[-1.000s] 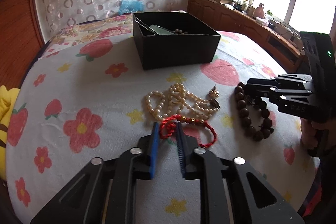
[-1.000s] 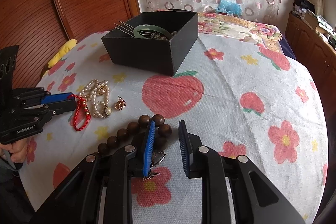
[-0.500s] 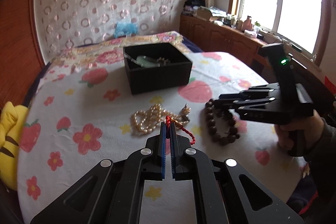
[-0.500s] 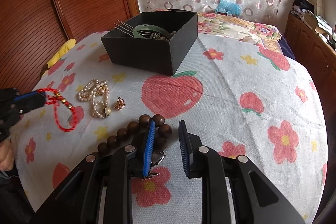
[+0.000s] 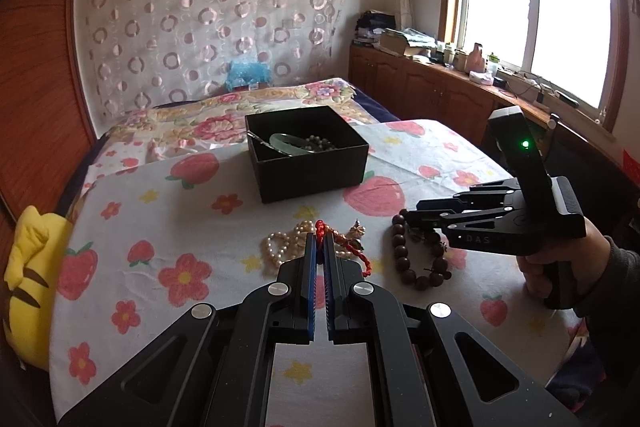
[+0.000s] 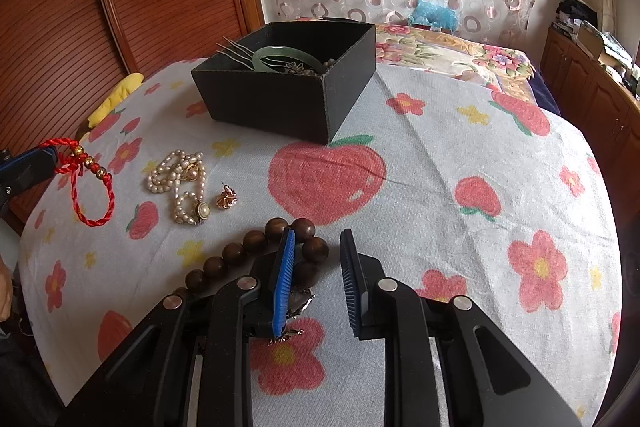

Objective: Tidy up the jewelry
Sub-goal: 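Close the right tool on the dark wooden bead bracelet and lift it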

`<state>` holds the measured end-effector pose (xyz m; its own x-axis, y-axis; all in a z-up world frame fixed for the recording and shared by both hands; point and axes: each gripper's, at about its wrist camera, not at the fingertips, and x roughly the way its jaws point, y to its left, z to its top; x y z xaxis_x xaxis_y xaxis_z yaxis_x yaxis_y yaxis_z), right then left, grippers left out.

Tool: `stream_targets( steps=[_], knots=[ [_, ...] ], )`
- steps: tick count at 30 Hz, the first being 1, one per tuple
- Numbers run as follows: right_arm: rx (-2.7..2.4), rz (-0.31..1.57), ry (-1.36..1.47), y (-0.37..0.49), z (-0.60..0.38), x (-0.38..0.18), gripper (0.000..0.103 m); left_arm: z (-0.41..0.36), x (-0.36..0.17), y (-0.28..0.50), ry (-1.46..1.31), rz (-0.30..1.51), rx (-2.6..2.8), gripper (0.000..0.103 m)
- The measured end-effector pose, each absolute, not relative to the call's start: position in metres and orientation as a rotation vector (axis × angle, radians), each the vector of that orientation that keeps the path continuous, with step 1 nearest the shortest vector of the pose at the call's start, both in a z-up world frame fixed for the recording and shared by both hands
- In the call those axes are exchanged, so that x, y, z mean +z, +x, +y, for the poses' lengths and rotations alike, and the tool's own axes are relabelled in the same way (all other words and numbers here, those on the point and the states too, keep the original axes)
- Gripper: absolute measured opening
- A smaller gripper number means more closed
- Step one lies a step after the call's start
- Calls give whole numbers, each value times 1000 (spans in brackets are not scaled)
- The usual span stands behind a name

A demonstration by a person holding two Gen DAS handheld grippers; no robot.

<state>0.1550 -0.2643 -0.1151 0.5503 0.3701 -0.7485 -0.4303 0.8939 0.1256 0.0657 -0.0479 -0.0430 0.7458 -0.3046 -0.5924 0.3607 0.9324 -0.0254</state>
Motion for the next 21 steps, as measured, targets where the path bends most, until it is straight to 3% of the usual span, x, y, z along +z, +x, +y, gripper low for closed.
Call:
stream_targets(
  steps=[4, 7, 21],
  knots=[
    [477, 867, -83, 155, -264, -115, 25, -43, -43, 67, 81, 629, -355, 3],
    [507, 866, -108, 154, -261, -114, 15, -38, -43, 68, 75, 626, -348, 3],
    [587, 746, -168, 138, -241, -55, 15, -15, -50, 75, 29, 640, -323, 3]
  ],
)
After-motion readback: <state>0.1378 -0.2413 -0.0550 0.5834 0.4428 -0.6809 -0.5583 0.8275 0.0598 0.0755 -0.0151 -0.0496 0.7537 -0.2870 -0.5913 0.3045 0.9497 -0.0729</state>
